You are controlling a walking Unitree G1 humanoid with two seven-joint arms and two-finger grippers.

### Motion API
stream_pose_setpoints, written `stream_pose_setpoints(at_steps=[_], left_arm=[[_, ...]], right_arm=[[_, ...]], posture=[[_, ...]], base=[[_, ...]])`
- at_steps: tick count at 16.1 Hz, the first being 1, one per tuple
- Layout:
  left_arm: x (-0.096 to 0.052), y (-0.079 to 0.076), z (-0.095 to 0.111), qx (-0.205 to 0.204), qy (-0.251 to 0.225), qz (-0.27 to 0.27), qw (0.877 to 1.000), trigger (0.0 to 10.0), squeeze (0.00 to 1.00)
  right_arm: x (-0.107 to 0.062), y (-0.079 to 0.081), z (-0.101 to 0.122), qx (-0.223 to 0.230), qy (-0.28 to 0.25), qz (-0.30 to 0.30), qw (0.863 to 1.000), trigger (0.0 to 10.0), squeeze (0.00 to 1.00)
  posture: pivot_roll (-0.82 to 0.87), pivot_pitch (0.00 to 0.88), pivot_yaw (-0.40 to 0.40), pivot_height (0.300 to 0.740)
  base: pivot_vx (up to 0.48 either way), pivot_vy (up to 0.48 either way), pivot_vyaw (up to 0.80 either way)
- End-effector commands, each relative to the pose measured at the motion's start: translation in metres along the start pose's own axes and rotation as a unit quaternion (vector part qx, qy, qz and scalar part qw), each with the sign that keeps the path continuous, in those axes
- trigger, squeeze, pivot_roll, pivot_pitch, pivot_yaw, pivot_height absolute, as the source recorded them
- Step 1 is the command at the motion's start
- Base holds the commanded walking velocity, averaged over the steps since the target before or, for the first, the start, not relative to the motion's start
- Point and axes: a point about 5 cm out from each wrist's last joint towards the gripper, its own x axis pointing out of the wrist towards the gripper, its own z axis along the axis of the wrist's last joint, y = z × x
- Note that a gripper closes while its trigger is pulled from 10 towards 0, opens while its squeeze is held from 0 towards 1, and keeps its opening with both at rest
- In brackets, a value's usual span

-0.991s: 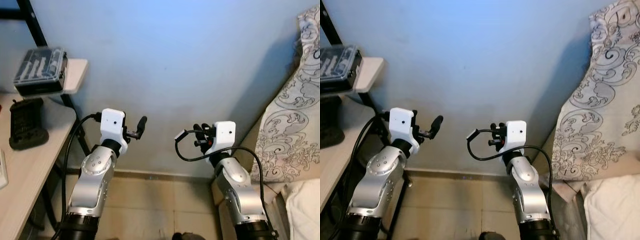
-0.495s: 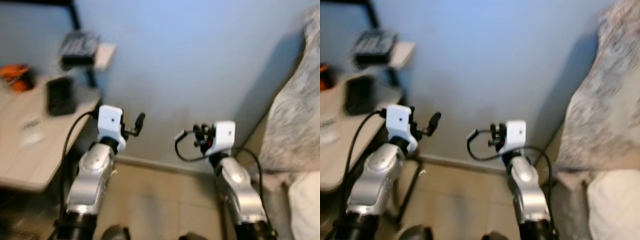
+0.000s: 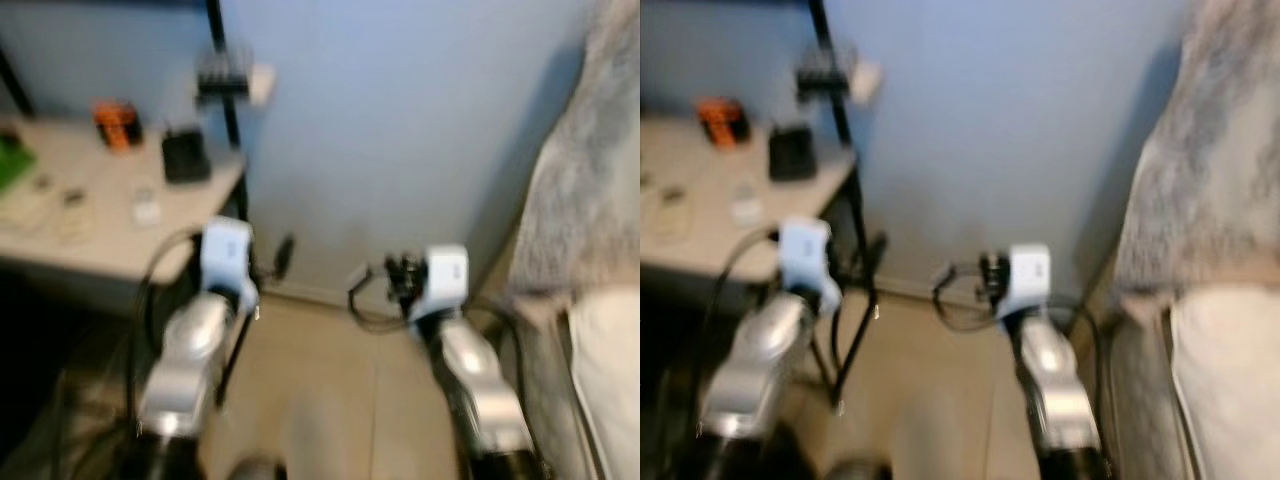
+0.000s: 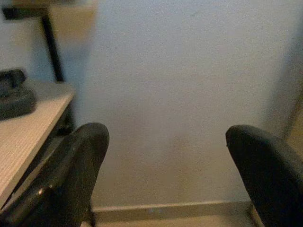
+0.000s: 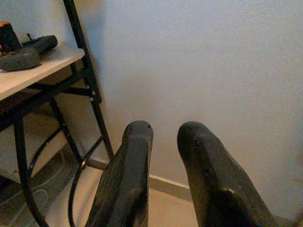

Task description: Clean up the room

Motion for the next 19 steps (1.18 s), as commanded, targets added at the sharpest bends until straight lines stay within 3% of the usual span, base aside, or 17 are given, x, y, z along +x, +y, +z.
stream_pose_setpoints(at_steps=[1, 19], left_arm=[[0.0009, 0.0008, 0.0024, 0.005, -0.003, -0.005, 1.000, 10.0, 0.00], [0.0032, -0.0038, 0.0016, 0.010, -0.005, -0.019, 1.000, 10.0, 0.00]], right_arm=[[0.0006, -0.0003, 0.0024, 0.004, -0.006, -0.004, 1.000, 10.0, 0.00], [0.0001, -0.0007, 0.0019, 0.003, -0.006, -0.008, 1.000, 10.0, 0.00]], posture=[[0.00, 0.000, -0.012, 0.740], [-0.01, 0.000, -0.005, 0.740]], base=[[-0.281, 0.000, 0.00], [-0.280, 0.000, 0.00]])
